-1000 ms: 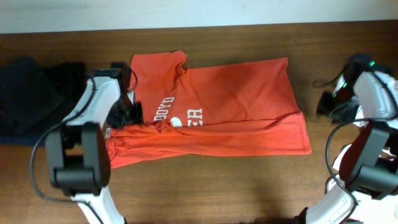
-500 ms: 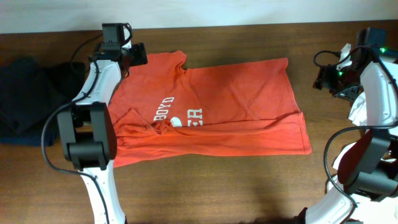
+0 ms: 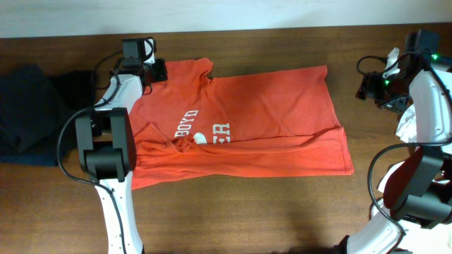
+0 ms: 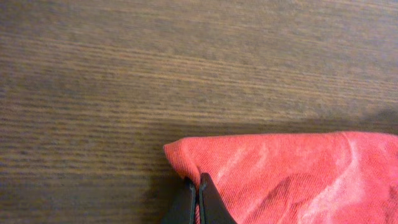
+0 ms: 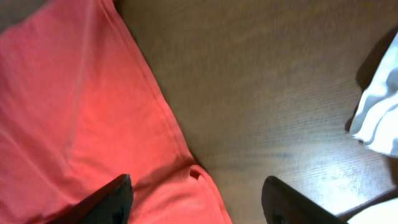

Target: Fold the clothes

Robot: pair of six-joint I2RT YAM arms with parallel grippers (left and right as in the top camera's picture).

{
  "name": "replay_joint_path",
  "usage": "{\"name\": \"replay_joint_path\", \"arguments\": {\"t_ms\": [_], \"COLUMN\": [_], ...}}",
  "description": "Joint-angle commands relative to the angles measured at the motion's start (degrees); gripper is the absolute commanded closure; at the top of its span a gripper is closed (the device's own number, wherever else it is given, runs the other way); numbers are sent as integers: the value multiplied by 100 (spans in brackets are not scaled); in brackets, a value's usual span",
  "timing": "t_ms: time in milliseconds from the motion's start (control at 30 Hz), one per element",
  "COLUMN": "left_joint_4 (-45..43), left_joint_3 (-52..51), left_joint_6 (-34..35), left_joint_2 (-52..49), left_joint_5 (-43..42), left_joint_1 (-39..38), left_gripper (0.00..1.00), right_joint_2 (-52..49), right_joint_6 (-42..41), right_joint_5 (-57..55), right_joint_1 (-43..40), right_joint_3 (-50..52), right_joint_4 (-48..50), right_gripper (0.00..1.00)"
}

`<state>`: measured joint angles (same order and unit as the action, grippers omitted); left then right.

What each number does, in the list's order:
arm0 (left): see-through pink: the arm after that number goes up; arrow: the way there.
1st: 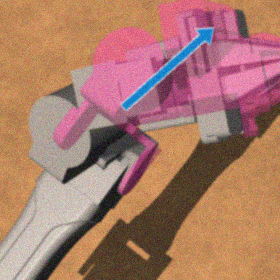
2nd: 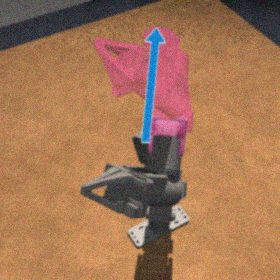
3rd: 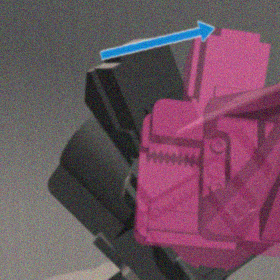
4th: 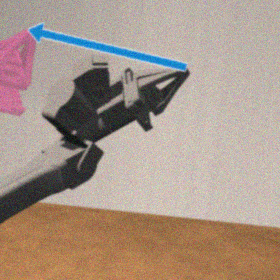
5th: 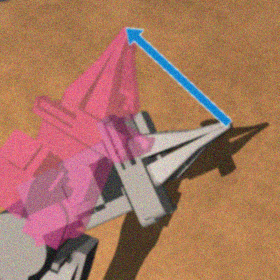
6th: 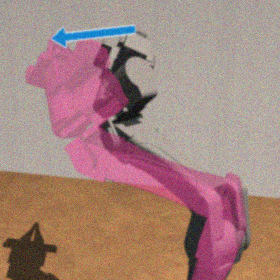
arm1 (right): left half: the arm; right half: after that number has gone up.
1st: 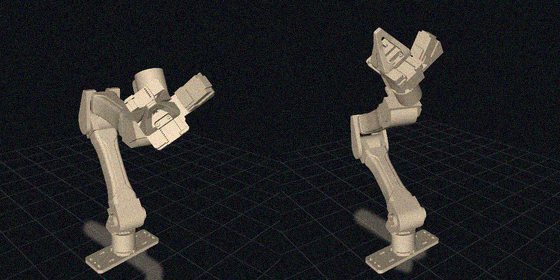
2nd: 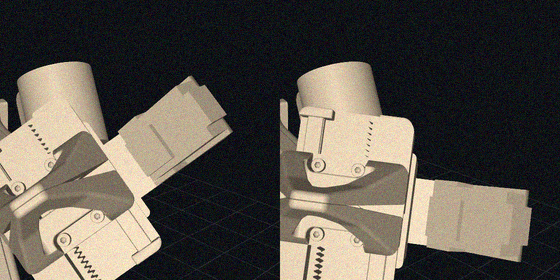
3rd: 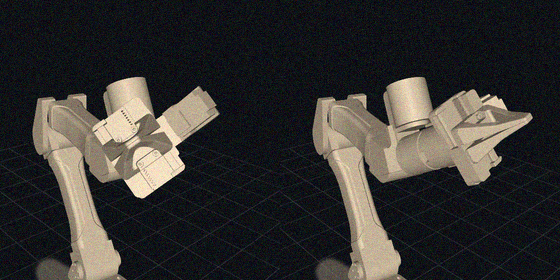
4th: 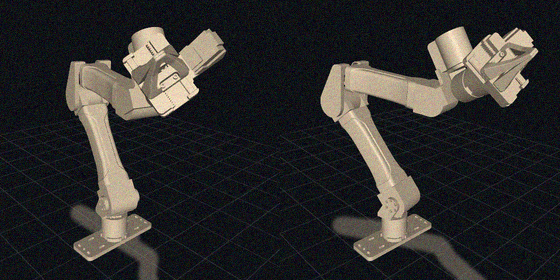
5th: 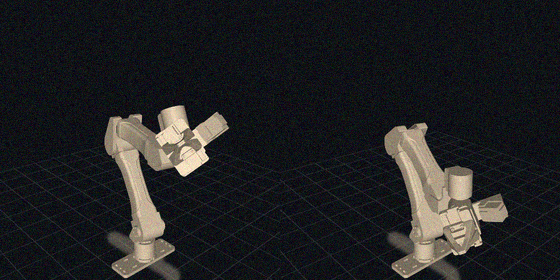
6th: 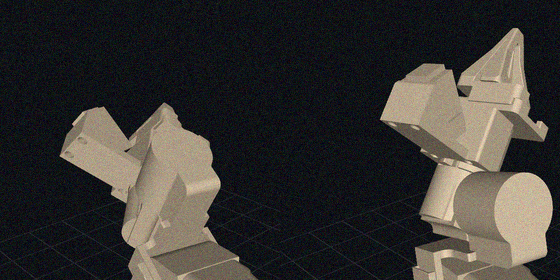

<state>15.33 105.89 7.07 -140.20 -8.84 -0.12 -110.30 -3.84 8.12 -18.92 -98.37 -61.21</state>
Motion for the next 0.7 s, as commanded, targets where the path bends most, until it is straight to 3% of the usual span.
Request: {"name": "replay_joint_path", "arguments": {"t_ms": [0, 100, 300, 400, 500, 667], "left_joint_4": [433, 1073, 1845, 2033, 2081, 2081], "left_joint_3": [48, 48, 44, 44, 28, 28], "left_joint_6": [63, 122, 122, 122, 122, 122], "left_joint_2": [166, 588, 625, 625, 625, 625], "left_joint_5": [-254, -254, -236, -236, -236, -236], "left_joint_1": [166, 243, 238, 236, 236, 236], "left_gripper": [99, 99, 99, 99, 99, 99], "right_joint_2": [-76, -496, -1711, -2146, -2428, -2616], "right_joint_6": [44, 61, 42, -409, -612, -614], "right_joint_5": [59, 179, 179, 260, 542, 492], "right_joint_1": [105, 450, 839, 846, 929, 1045], "right_joint_3": [-79, -63, -63, -63, -63, -63], "right_joint_4": [494, 1486, 3440, 4203, 4634, 4898], "right_gripper": [27, 22, 22, 24, 40, 46]}}
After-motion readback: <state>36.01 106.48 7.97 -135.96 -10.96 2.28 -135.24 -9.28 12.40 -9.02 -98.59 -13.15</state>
